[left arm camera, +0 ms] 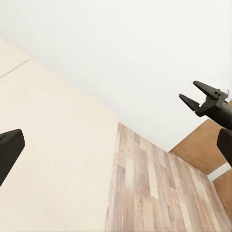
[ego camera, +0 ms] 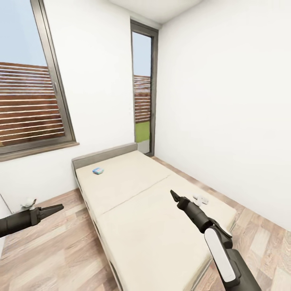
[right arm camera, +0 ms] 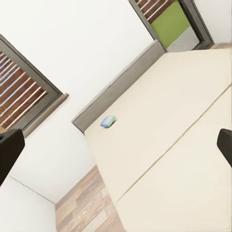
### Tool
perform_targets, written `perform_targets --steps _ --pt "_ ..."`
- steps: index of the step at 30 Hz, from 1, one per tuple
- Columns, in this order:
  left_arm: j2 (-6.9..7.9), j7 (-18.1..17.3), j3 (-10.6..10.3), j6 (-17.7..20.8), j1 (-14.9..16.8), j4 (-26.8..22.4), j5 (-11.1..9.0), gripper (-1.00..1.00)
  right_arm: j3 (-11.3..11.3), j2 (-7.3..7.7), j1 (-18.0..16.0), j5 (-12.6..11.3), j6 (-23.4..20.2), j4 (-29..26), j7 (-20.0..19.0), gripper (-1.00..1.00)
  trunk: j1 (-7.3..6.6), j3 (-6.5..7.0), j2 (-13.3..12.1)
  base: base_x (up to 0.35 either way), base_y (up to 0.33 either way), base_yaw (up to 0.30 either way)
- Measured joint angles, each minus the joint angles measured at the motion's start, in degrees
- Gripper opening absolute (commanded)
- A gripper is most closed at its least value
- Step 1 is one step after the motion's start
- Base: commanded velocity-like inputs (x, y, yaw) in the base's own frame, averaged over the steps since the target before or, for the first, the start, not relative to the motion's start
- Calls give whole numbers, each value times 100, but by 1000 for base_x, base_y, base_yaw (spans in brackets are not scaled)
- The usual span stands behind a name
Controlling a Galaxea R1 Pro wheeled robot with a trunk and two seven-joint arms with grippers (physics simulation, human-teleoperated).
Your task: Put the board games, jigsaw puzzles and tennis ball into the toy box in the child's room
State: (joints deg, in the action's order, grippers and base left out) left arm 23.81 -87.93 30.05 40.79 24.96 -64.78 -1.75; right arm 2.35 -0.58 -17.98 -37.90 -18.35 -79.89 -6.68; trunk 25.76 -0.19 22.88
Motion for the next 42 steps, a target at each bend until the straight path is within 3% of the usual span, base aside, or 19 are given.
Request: perform_targets --steps 30,42 --pt "-1 7 12 0 0 -2 7 100 -3 1 2 -9 2 1 -1 100 0 177 0 64 243 -222" --pt "0 1 16 -4 -1 -1 4 100 -7 0 -2 -11 -28 -1 33 100 0 192 -1 1 108 -71"
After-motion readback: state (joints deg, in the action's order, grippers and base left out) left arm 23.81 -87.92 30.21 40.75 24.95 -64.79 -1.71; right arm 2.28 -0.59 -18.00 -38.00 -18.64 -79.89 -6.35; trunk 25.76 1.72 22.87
